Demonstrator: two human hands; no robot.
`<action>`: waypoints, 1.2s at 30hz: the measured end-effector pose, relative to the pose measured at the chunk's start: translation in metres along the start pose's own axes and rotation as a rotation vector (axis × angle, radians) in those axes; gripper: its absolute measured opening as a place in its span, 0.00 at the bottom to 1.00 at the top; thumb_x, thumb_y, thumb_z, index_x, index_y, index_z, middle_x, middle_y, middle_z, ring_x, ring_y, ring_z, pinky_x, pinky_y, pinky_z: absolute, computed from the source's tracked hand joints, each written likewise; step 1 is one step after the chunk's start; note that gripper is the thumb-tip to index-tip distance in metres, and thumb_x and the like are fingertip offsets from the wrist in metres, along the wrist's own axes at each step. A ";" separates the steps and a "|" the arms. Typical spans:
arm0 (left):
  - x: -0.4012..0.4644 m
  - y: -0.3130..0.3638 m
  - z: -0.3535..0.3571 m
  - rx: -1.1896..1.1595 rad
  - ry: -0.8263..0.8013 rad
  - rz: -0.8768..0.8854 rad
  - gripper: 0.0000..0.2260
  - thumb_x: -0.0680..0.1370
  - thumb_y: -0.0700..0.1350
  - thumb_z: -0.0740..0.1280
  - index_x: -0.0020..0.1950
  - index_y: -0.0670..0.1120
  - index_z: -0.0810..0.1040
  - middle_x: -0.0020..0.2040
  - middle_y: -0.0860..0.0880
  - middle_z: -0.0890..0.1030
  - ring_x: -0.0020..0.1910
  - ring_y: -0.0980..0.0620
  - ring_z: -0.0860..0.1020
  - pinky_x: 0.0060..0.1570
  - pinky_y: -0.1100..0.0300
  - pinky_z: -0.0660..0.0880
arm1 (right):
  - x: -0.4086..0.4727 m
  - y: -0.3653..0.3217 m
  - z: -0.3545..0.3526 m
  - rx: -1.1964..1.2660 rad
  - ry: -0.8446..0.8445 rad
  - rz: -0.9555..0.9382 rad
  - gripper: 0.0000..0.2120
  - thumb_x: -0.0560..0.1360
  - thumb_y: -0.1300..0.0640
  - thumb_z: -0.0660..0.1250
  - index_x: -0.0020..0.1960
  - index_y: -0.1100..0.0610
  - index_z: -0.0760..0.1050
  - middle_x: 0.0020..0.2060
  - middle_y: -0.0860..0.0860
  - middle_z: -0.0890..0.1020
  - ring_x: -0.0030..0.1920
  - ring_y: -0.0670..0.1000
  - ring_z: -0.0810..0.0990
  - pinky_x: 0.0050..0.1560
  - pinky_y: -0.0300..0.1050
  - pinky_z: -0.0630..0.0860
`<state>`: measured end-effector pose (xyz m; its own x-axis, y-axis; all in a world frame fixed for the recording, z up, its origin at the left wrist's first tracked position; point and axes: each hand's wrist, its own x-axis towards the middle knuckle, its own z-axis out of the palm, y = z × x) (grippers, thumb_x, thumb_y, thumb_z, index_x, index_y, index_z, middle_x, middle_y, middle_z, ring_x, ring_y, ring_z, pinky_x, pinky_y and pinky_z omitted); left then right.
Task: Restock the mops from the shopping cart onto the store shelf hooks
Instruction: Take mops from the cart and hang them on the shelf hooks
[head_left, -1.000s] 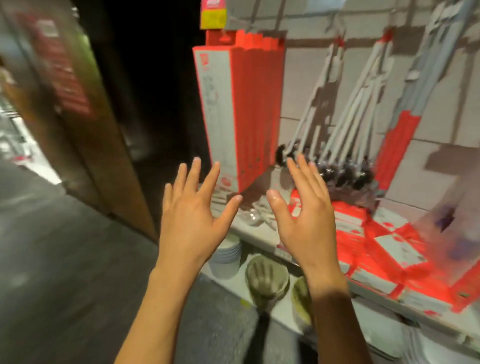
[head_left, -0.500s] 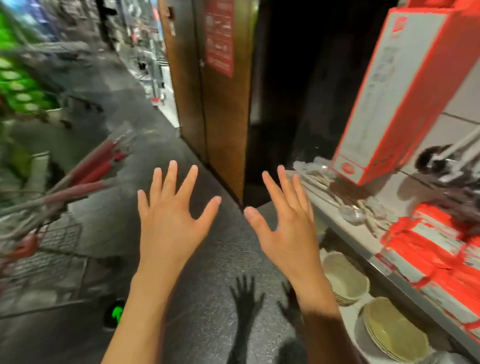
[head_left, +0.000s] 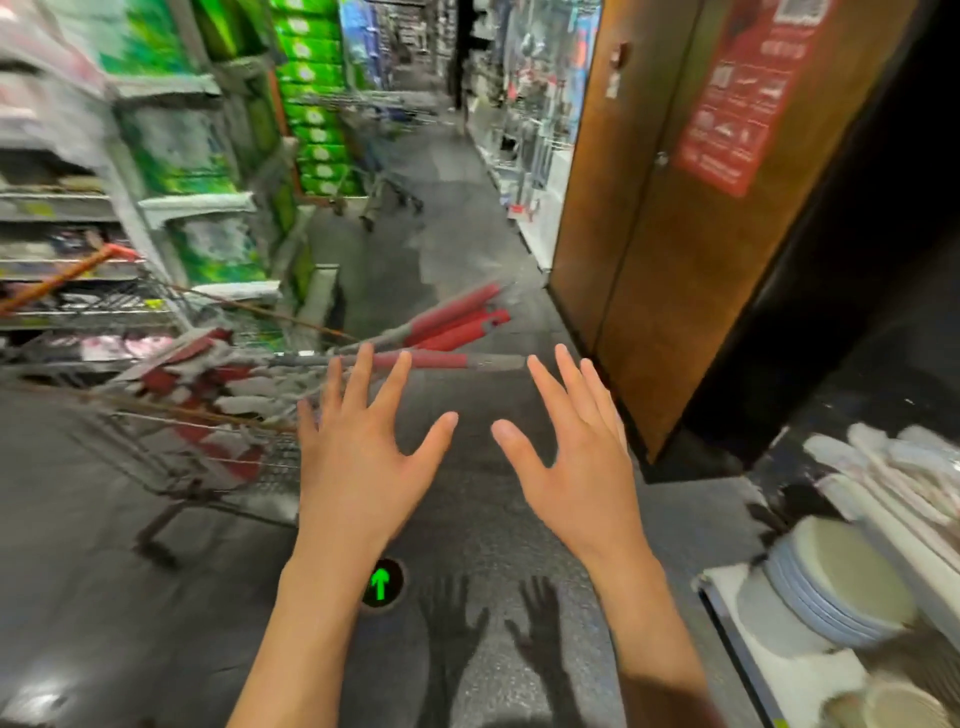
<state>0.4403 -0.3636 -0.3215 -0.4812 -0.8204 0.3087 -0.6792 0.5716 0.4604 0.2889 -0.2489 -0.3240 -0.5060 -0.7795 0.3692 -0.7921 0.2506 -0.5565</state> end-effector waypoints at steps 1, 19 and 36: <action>0.004 -0.013 -0.004 0.005 0.006 -0.019 0.41 0.71 0.75 0.44 0.81 0.58 0.59 0.83 0.50 0.51 0.82 0.47 0.46 0.77 0.37 0.50 | 0.008 -0.007 0.011 0.014 -0.016 -0.005 0.39 0.73 0.26 0.47 0.80 0.43 0.56 0.81 0.41 0.49 0.80 0.43 0.40 0.80 0.55 0.47; 0.098 -0.131 0.019 0.067 0.024 -0.318 0.35 0.76 0.72 0.49 0.80 0.58 0.60 0.83 0.49 0.51 0.82 0.46 0.46 0.78 0.38 0.50 | 0.155 -0.039 0.144 0.144 -0.254 -0.176 0.40 0.72 0.25 0.47 0.79 0.43 0.59 0.80 0.42 0.53 0.80 0.45 0.46 0.80 0.55 0.50; 0.236 -0.195 0.073 0.028 0.099 -0.601 0.29 0.81 0.64 0.58 0.80 0.55 0.62 0.82 0.47 0.55 0.82 0.47 0.50 0.78 0.44 0.53 | 0.323 -0.035 0.263 0.224 -0.578 -0.249 0.35 0.77 0.32 0.56 0.80 0.43 0.55 0.81 0.42 0.53 0.80 0.46 0.46 0.80 0.52 0.47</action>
<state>0.4185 -0.6674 -0.3991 0.0436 -0.9960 0.0777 -0.8307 0.0070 0.5567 0.2432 -0.6603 -0.3811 -0.0028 -0.9965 0.0831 -0.7398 -0.0538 -0.6706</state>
